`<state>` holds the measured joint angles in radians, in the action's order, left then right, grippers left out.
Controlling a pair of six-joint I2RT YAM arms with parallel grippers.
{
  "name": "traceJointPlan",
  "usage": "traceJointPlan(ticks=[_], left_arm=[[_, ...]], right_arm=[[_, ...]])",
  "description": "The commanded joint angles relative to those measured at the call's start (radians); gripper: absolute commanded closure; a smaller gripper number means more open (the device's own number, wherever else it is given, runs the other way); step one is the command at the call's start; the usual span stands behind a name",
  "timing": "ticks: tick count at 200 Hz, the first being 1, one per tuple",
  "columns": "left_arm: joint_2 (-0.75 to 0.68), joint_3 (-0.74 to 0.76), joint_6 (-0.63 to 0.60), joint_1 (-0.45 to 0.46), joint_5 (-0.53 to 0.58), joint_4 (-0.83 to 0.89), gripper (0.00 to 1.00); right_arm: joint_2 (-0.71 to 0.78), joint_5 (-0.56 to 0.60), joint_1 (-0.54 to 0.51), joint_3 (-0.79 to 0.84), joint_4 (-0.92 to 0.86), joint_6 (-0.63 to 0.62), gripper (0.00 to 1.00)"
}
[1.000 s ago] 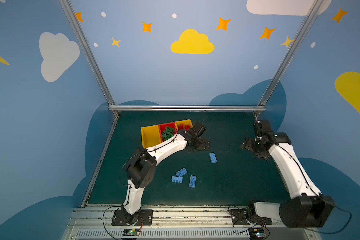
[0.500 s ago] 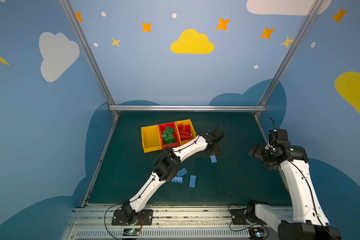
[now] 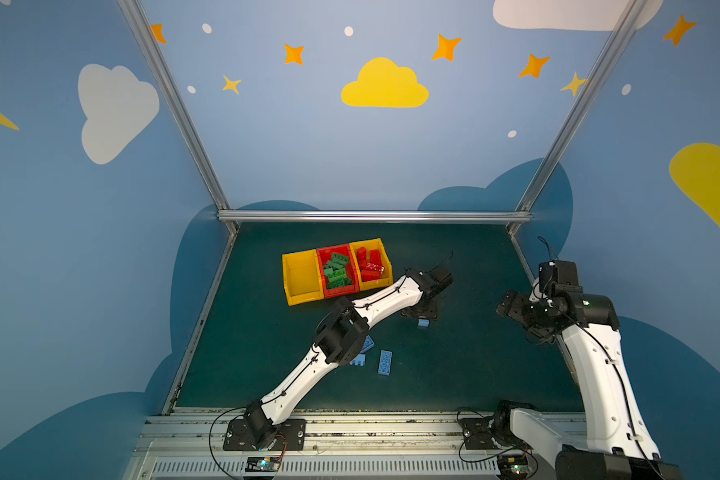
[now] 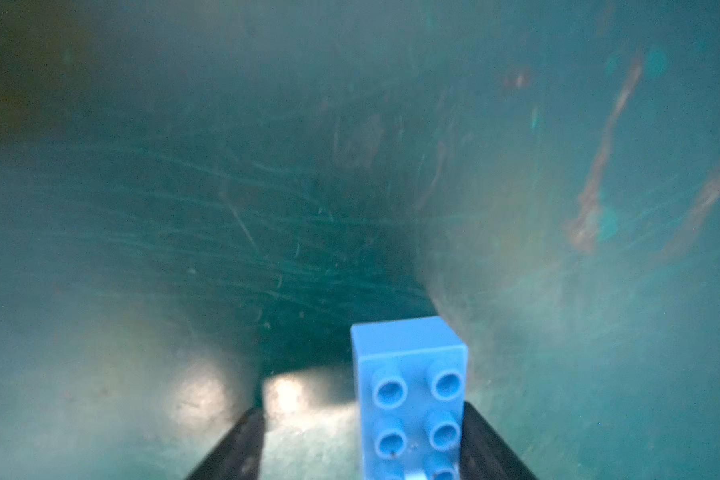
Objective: Sort the legos into containers by color
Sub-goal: 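Lower the left gripper onto the light-blue brick and grasp it, then carry the light-blue brick over the nearer yellow bin and release it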
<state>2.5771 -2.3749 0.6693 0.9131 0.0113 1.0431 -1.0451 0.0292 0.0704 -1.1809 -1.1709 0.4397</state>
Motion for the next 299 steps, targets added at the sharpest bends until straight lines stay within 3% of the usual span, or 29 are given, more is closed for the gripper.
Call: traceJointPlan(ticks=[1,52,88,113,155,186,228,271,284,299], left_arm=[[0.016,0.001,-0.008,0.003,0.021,0.057,0.44],[-0.046,0.028,-0.055,-0.009,0.061,0.084,0.78],[-0.218,0.149,-0.074,-0.041,0.139,0.073,0.8],[-0.397,0.315,-0.083,-0.109,0.197,0.044,0.8],[-0.721,0.695,-0.111,-0.328,0.227,-0.071,0.78],[-0.851,0.858,-0.167,-0.499,0.231,-0.15,0.77],[-0.817,0.905,-0.236,-0.683,0.154,-0.254,0.76],[-0.669,0.799,-0.251,-0.792,0.071,-0.303,0.75],[-0.615,0.741,-0.273,-0.801,0.065,-0.287,0.72],[-0.56,0.679,-0.294,-0.805,0.067,-0.26,0.58]], right_arm=[[0.017,-0.027,0.004,0.015,-0.009,-0.004,0.04],[0.025,-0.162,0.004,0.034,0.042,-0.029,0.04],[0.006,-0.272,-0.026,0.008,0.078,-0.036,0.04],[-0.025,-0.322,-0.116,-0.01,0.134,-0.041,0.04],[-0.14,-0.274,-0.373,-0.068,0.25,-0.002,0.04],[-0.254,-0.236,-0.492,-0.138,0.31,0.03,0.04],[-0.434,-0.201,-0.587,-0.321,0.241,0.014,0.04],[-0.503,-0.151,-0.633,-0.417,0.187,0.022,0.04],[-0.501,-0.141,-0.634,-0.418,0.179,0.03,0.04],[-0.488,-0.128,-0.636,-0.409,0.17,0.038,0.04]])
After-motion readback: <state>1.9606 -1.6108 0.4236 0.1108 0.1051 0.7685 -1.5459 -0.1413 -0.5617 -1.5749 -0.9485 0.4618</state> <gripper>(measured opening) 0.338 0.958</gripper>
